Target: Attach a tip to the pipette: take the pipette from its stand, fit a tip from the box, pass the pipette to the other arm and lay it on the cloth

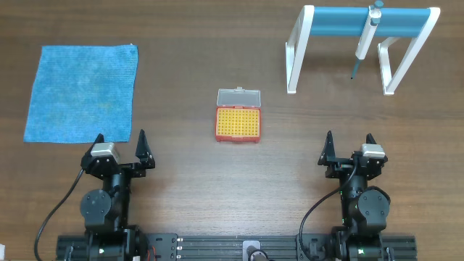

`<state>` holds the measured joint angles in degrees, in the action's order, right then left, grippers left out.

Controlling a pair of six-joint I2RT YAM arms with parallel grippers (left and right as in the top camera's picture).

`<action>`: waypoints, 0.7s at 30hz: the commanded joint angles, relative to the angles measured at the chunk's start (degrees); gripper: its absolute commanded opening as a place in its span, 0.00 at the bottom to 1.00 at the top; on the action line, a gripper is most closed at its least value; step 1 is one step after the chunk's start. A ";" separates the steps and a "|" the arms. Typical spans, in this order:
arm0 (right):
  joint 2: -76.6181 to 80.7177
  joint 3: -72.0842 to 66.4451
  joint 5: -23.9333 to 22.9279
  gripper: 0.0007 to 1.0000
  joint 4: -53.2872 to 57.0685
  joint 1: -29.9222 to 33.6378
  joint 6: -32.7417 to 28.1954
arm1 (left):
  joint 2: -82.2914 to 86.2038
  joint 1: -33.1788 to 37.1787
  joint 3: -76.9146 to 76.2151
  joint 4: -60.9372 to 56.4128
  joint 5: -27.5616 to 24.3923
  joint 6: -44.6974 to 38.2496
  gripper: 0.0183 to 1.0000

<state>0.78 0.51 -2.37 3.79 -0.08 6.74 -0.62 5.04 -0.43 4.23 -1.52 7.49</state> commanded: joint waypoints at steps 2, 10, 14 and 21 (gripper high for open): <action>-0.50 -0.28 0.70 0.93 0.22 -0.28 0.02 | 0.26 -0.20 0.11 0.33 -0.48 -0.94 1.00; 1.88 -0.24 2.16 0.93 0.37 0.00 0.04 | 0.26 -0.20 0.11 0.33 -0.48 -0.94 0.99; 17.11 7.52 2.19 0.96 -3.89 0.81 0.07 | 0.26 -0.20 0.11 0.33 -0.48 -0.94 1.00; 61.68 24.59 1.60 0.96 -29.90 8.26 0.00 | 0.26 -0.20 0.11 0.33 -0.48 -0.94 1.00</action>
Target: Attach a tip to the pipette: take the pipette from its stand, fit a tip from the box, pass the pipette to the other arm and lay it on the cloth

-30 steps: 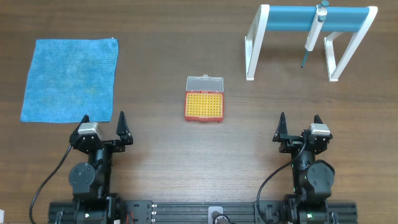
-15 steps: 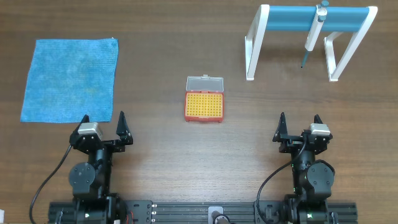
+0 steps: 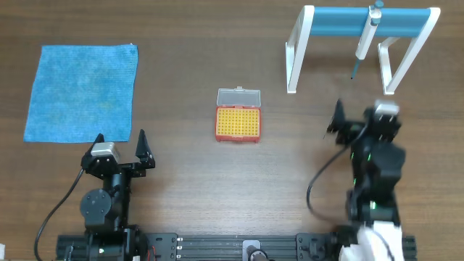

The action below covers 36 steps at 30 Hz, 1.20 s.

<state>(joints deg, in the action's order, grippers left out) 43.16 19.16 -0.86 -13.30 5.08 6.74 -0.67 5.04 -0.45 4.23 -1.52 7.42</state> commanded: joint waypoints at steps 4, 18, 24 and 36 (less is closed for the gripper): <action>36.68 12.37 0.50 0.97 -24.15 3.37 -2.49 | 0.31 -0.20 0.13 0.33 -0.48 -0.87 1.00; 53.70 25.51 6.05 0.96 -26.84 3.50 -9.20 | 0.31 -0.20 0.13 0.33 -0.48 -0.87 1.00; 53.94 25.51 6.05 0.96 -28.94 4.17 -9.20 | 0.31 -0.20 0.13 0.33 -0.48 -0.87 1.00; 53.94 25.42 6.05 0.08 -29.03 4.15 -9.18 | 0.31 -0.20 0.13 0.33 -0.48 -0.87 1.00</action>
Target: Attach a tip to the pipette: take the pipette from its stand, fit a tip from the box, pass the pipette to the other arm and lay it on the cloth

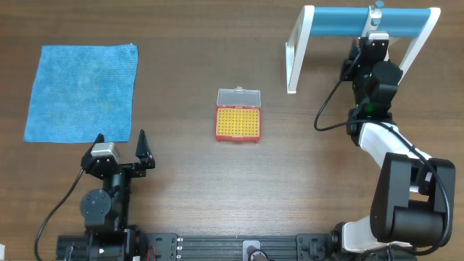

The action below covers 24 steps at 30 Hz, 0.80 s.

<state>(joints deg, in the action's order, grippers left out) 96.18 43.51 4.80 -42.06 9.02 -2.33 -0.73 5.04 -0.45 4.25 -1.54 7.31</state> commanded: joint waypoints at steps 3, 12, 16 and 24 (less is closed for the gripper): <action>0.52 0.92 0.44 0.08 -0.33 0.17 0.13 | 0.37 -0.20 0.13 0.31 -0.46 -0.76 1.00; -10.27 -1.66 4.66 0.08 -0.26 0.17 2.95 | 0.37 -0.20 0.13 0.31 -0.44 -0.76 1.00; -14.36 -2.29 10.54 0.08 -0.28 -1.40 2.95 | 0.37 -0.20 0.13 0.31 -0.44 -0.76 1.00; -24.92 -22.91 13.94 0.08 -18.03 -23.96 5.49 | 0.37 -0.20 0.13 0.31 -0.46 -0.76 1.00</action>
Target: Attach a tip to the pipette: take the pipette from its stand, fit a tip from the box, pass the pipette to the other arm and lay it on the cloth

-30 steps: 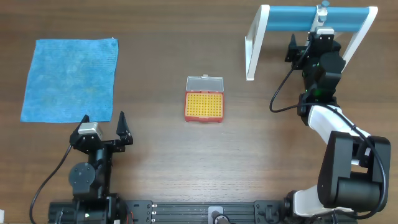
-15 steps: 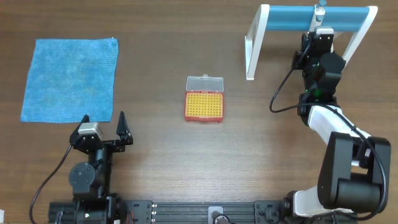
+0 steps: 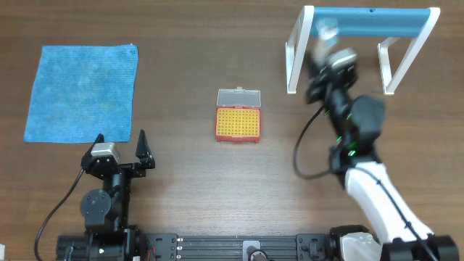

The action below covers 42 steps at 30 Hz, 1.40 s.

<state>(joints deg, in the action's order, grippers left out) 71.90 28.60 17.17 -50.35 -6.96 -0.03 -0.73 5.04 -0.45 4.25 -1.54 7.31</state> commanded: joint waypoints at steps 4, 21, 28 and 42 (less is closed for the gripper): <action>9.62 -10.49 2.40 0.08 -26.53 -14.12 16.09 | 0.37 -0.20 0.13 0.31 -0.46 -0.76 1.00; 30.88 -1.53 -0.13 0.08 -31.08 -20.79 18.16 | 0.37 -0.20 0.13 0.31 -0.46 -0.76 1.00; 30.88 -0.55 0.09 0.08 -28.94 -20.06 10.97 | 0.37 -0.20 0.13 0.31 -0.46 -0.76 1.00; 30.86 -0.66 3.50 0.08 -26.88 -20.55 4.83 | 0.37 -0.20 0.13 0.31 -0.46 -0.76 1.00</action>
<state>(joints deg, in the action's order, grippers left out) 102.45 27.11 18.65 -76.73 -27.38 5.63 -0.73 5.04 -0.45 4.27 -1.54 7.31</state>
